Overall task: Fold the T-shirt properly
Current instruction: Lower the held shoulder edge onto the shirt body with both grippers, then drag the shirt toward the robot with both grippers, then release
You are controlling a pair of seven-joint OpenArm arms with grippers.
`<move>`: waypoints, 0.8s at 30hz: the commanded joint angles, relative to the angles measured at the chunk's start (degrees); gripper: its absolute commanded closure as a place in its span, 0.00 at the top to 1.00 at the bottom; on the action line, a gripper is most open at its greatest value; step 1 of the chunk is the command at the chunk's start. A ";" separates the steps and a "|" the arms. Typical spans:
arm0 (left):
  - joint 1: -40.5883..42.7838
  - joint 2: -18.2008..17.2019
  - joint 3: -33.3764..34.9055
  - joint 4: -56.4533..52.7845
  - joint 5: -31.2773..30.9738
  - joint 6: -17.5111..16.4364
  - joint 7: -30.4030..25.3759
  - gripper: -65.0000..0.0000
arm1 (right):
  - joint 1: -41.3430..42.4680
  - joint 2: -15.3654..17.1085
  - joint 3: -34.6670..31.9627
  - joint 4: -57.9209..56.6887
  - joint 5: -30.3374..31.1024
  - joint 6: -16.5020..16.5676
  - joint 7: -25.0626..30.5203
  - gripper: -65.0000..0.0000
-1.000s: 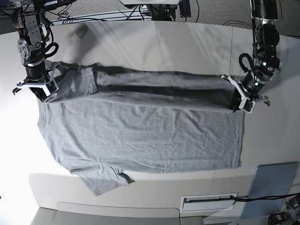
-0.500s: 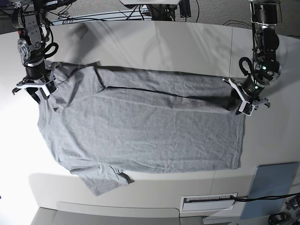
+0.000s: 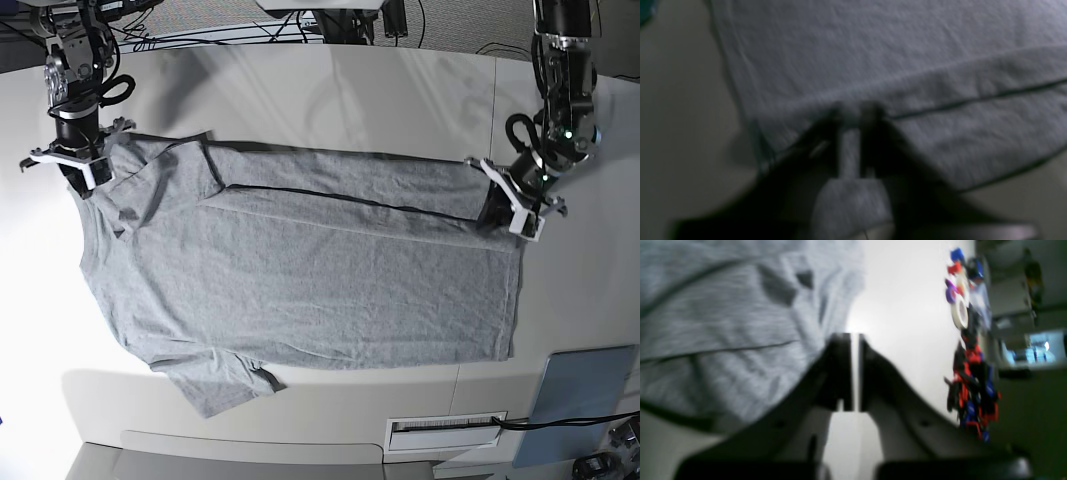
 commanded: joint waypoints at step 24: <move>1.46 1.27 -0.37 -12.39 -2.12 4.50 -3.43 0.00 | 9.16 -7.08 1.16 -16.87 6.54 9.55 -2.23 0.00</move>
